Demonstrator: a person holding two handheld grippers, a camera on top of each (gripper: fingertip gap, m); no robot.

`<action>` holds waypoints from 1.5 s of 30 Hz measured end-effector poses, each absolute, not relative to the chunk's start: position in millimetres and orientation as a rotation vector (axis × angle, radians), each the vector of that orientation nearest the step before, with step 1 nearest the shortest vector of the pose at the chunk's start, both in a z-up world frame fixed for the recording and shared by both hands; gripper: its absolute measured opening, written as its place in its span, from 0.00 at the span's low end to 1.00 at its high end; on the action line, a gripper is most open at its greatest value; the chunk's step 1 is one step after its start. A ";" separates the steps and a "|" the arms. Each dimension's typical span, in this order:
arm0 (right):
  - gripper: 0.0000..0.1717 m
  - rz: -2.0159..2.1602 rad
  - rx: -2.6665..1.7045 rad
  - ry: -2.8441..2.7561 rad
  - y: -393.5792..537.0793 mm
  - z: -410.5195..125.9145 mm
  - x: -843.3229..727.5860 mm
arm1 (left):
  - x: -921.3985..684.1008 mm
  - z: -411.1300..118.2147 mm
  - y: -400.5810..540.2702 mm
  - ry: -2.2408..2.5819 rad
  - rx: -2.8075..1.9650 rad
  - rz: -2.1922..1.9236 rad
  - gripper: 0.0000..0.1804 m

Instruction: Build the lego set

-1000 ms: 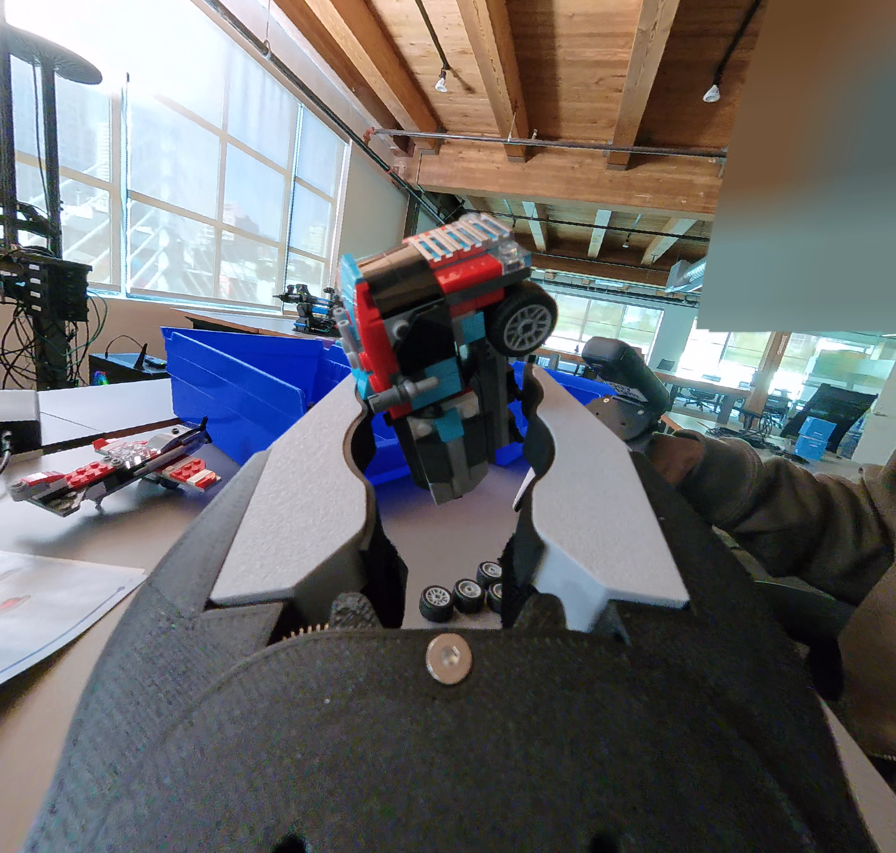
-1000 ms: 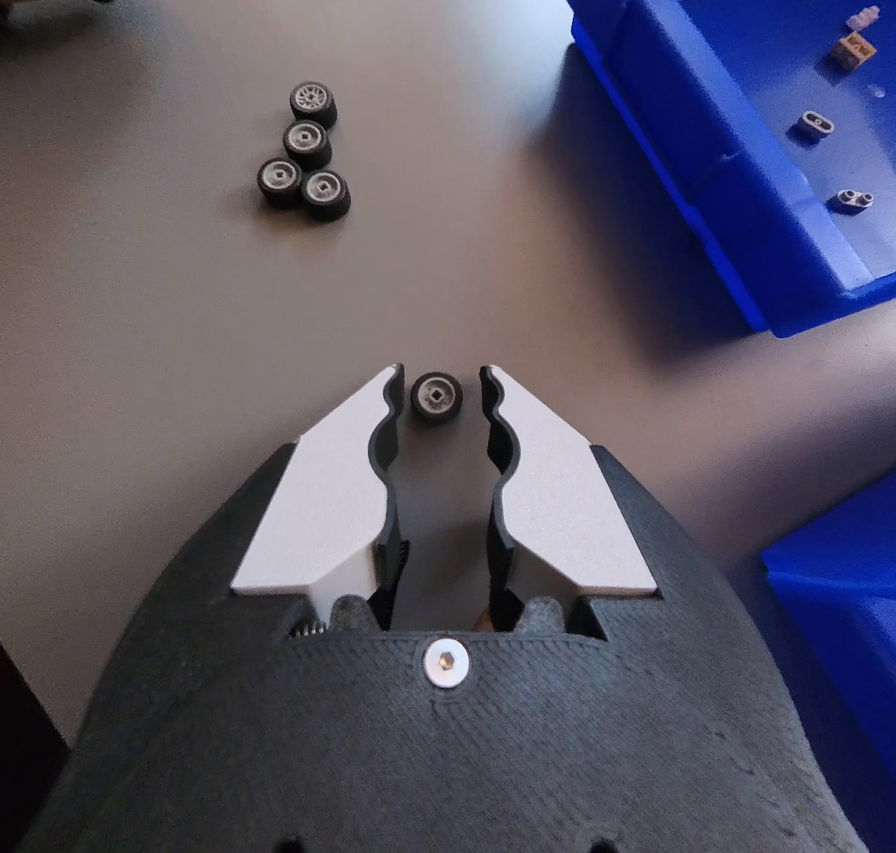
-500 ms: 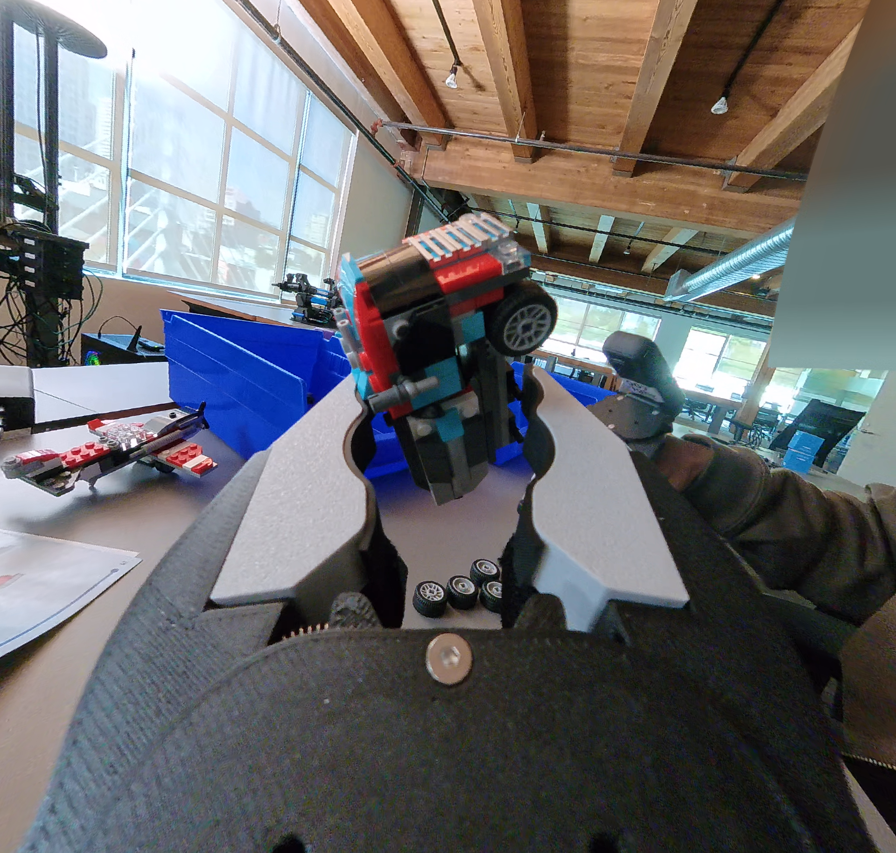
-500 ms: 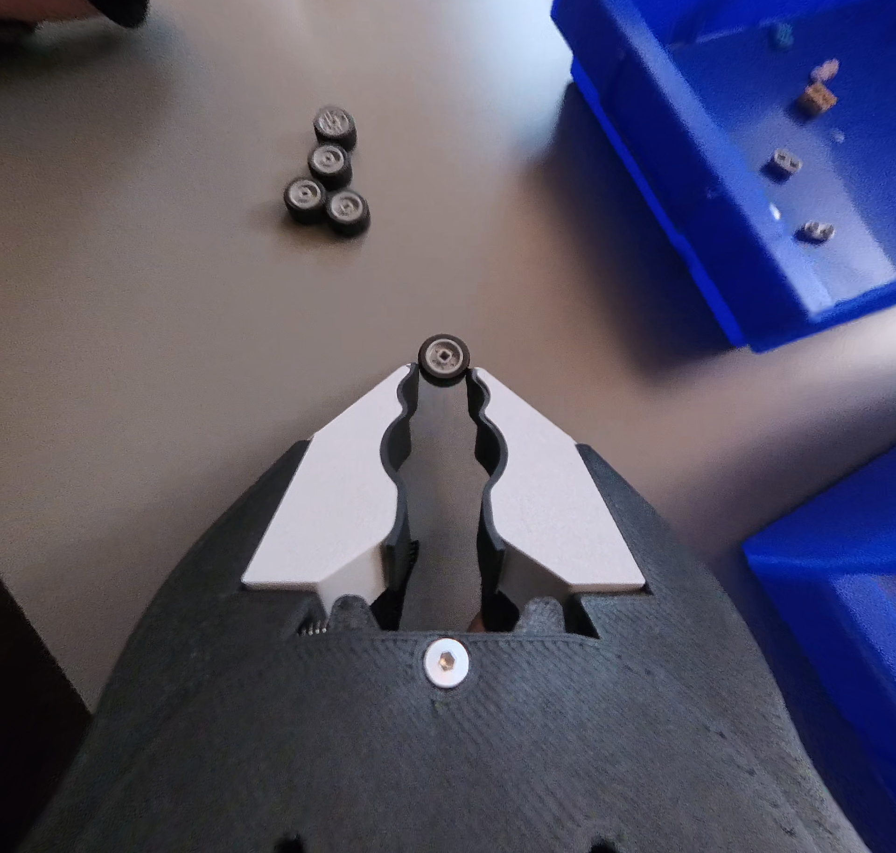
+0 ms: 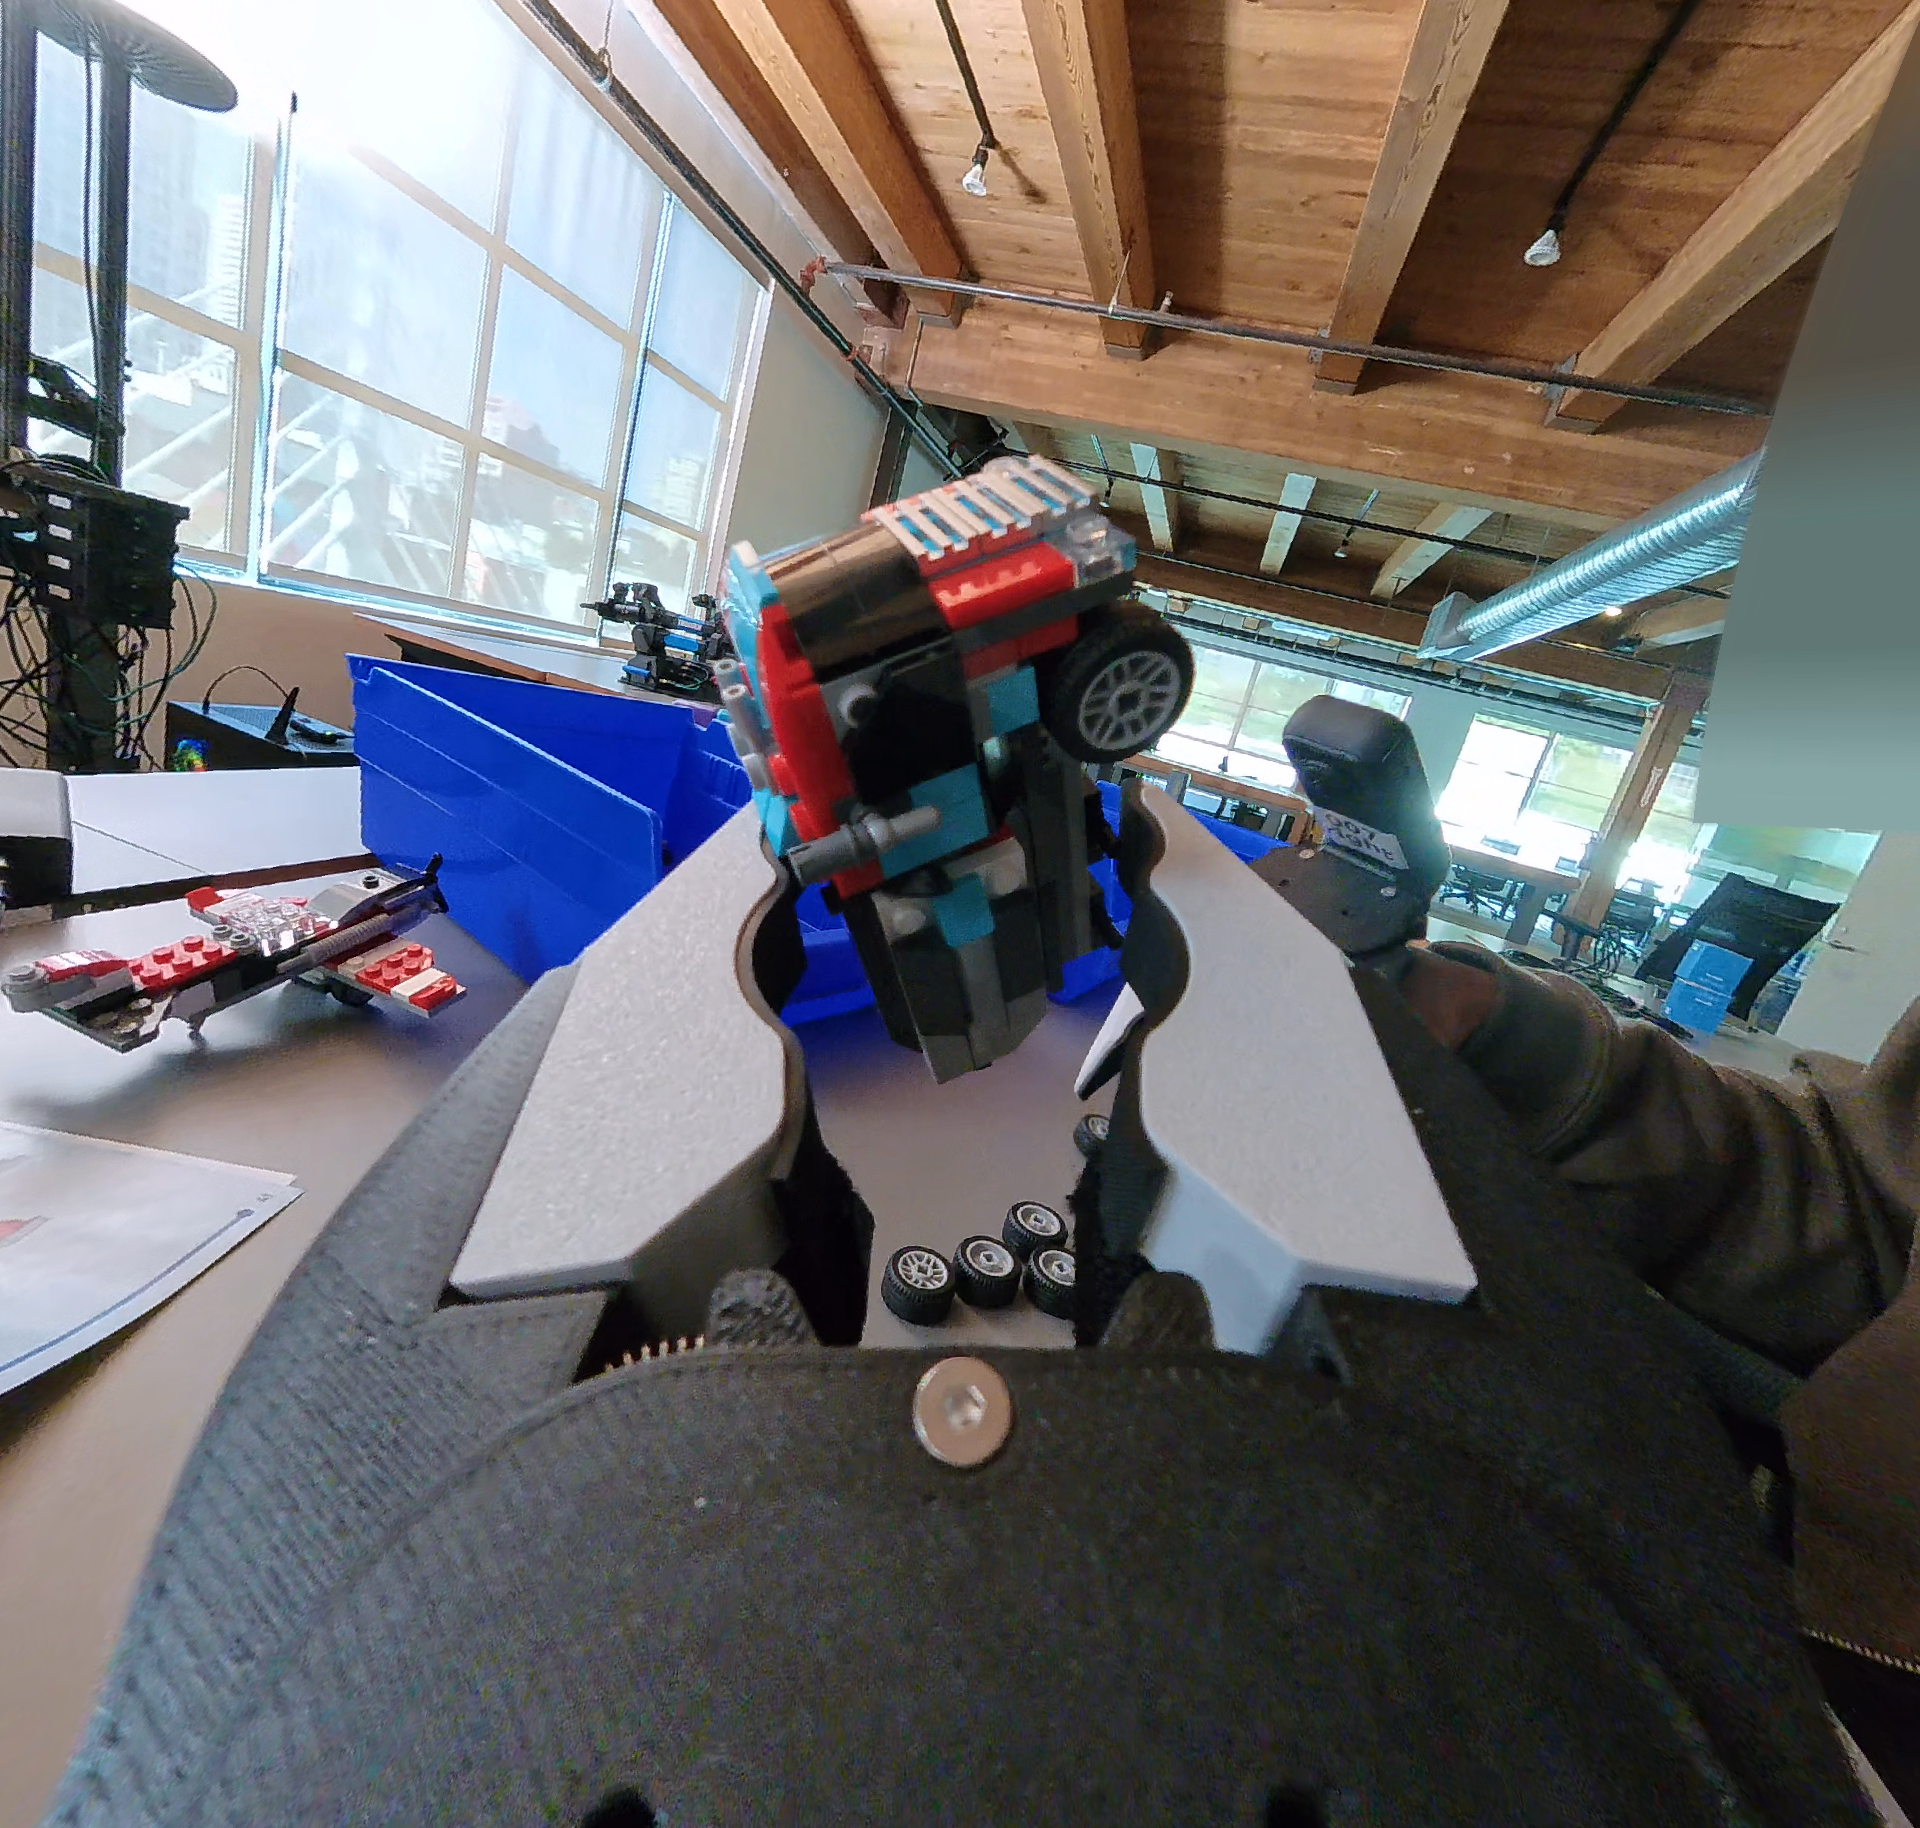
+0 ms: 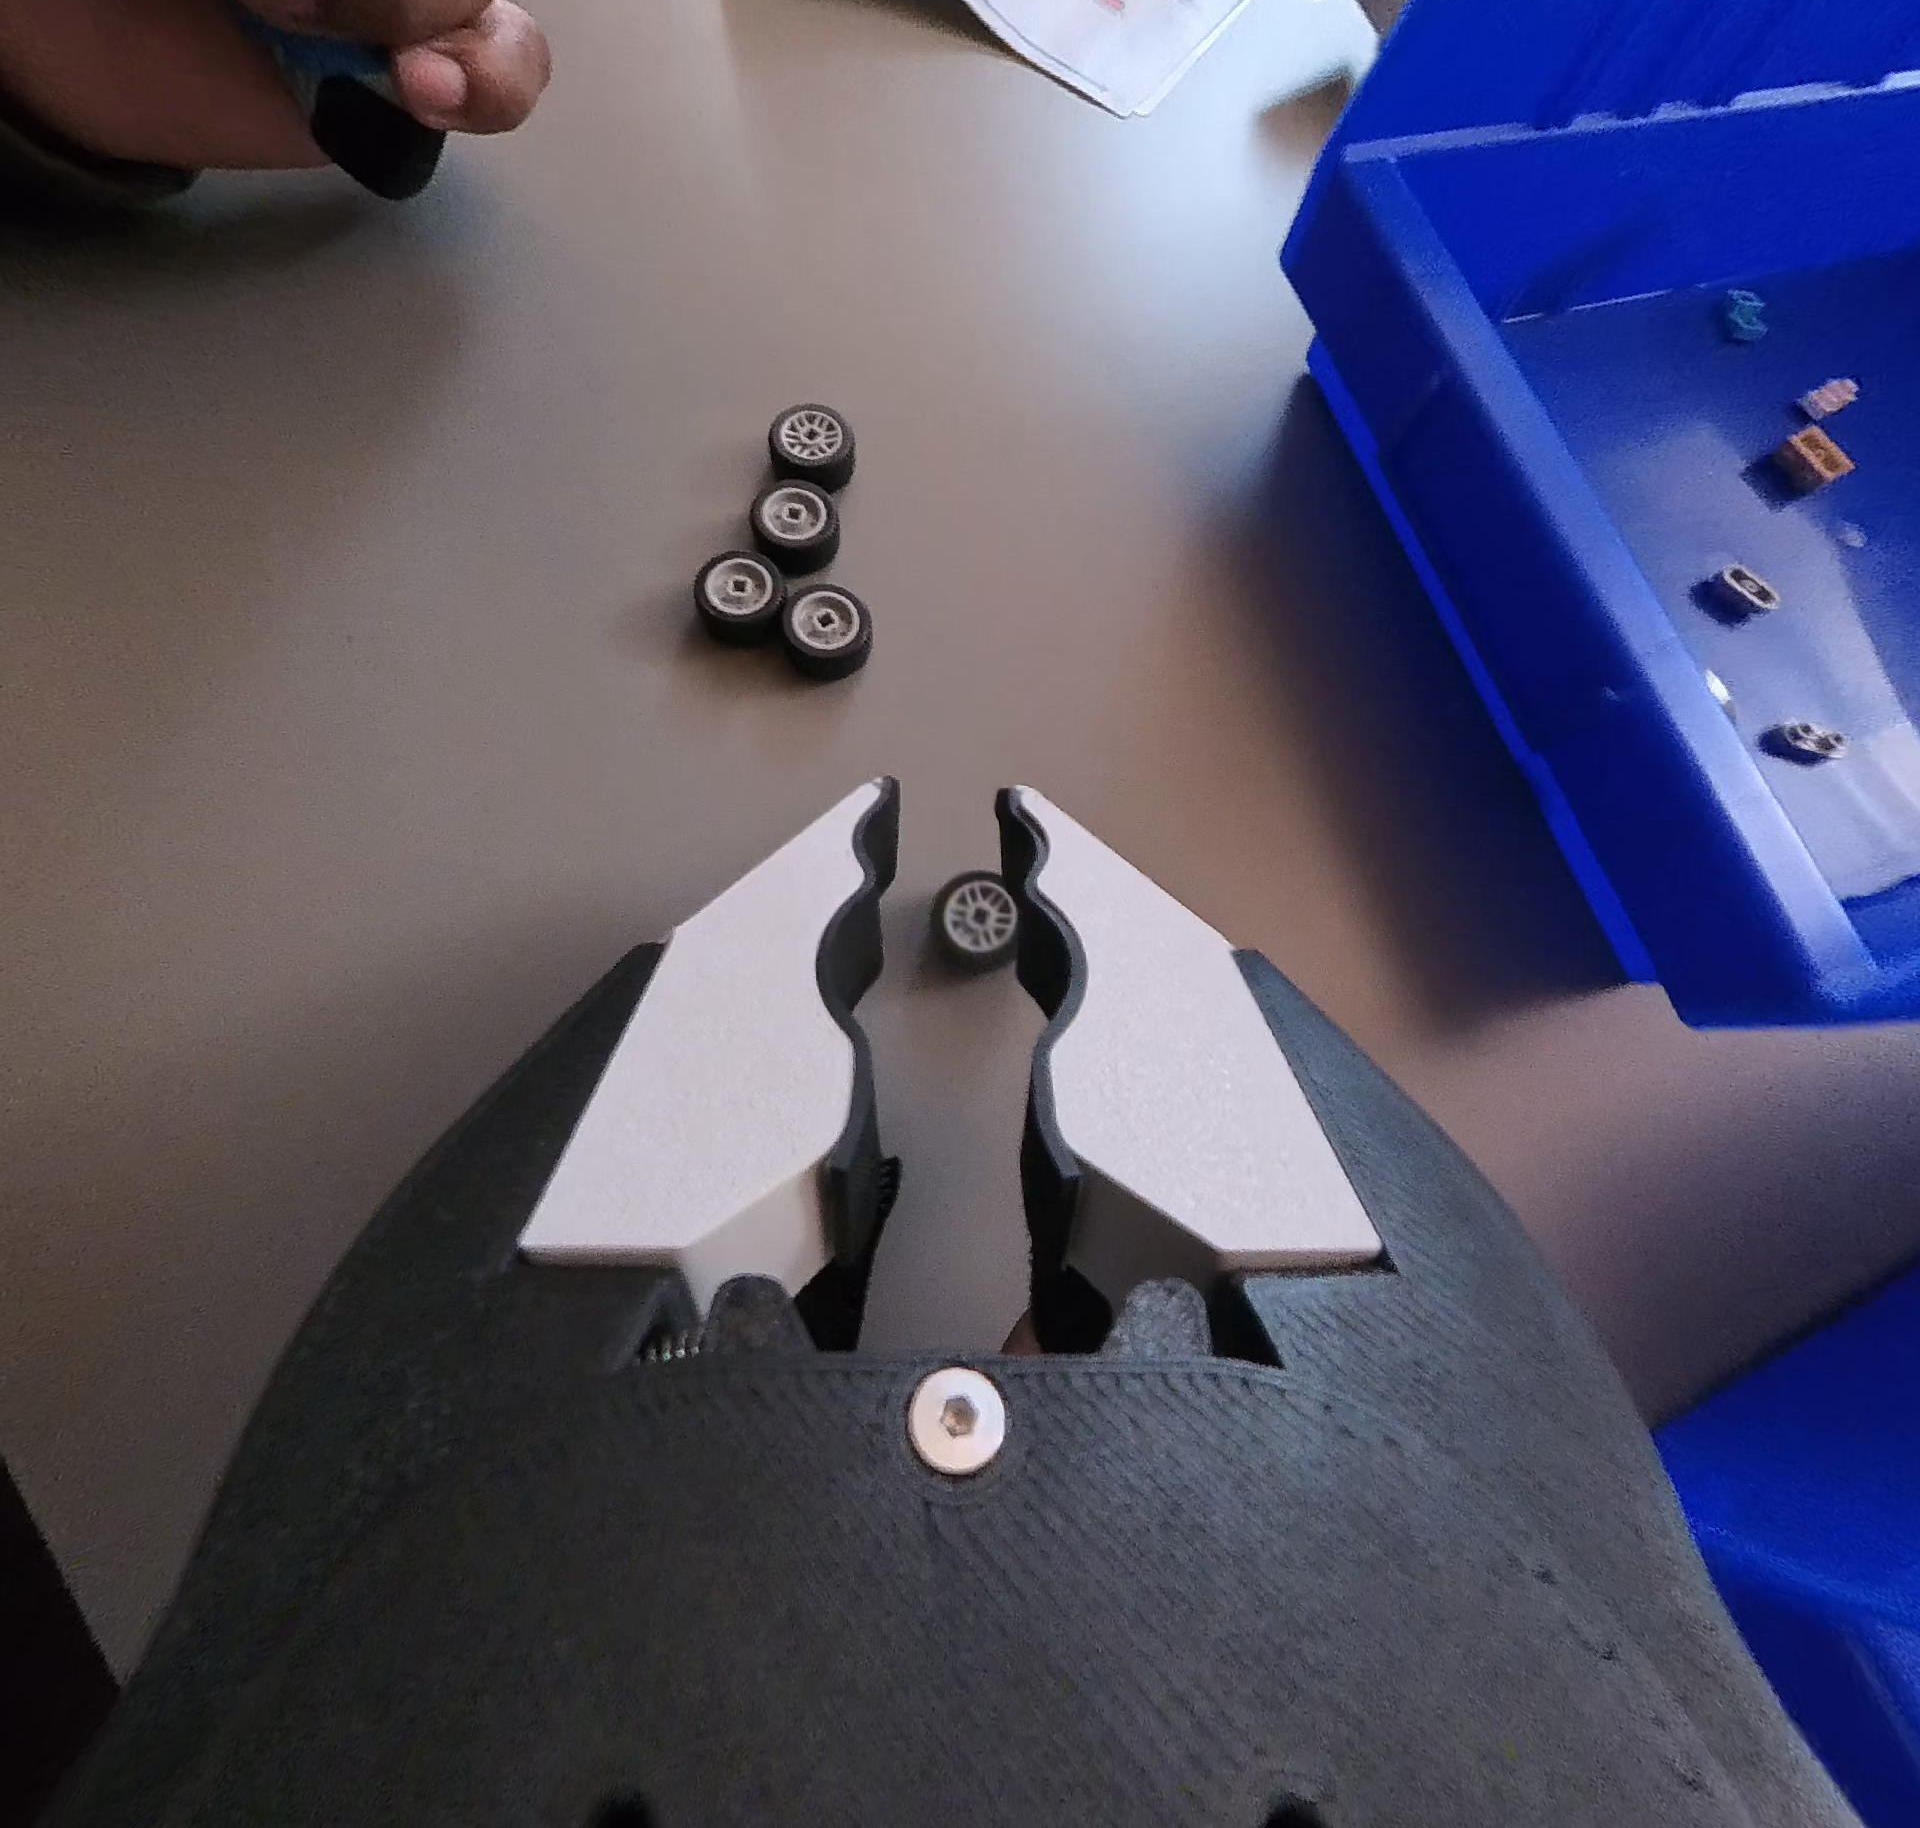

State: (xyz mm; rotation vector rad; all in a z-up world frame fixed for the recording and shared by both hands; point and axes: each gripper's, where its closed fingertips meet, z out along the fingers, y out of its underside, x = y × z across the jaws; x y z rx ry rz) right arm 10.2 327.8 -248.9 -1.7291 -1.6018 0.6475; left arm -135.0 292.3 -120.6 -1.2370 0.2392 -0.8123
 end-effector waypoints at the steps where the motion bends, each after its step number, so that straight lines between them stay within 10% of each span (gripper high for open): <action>1: 0.12 0.648 -1.735 -1.584 330.0 -247.4 14.0 | -135.2 -120.6 292.4 0.238 -1.239 -0.813 0.34; 24: 0.00 0.730 -1.797 -1.509 334.8 -252.8 25.1 | -117.3 -132.6 292.7 0.335 -1.313 -0.872 0.34; 34: 0.18 0.806 -1.817 -1.604 326.4 -258.4 25.6 | -119.7 -141.2 297.7 0.333 -1.374 -0.907 0.34; 45: 0.13 0.780 -1.800 -1.645 328.8 -266.1 15.3 | -113.5 -146.7 296.8 0.396 -1.414 -0.895 0.34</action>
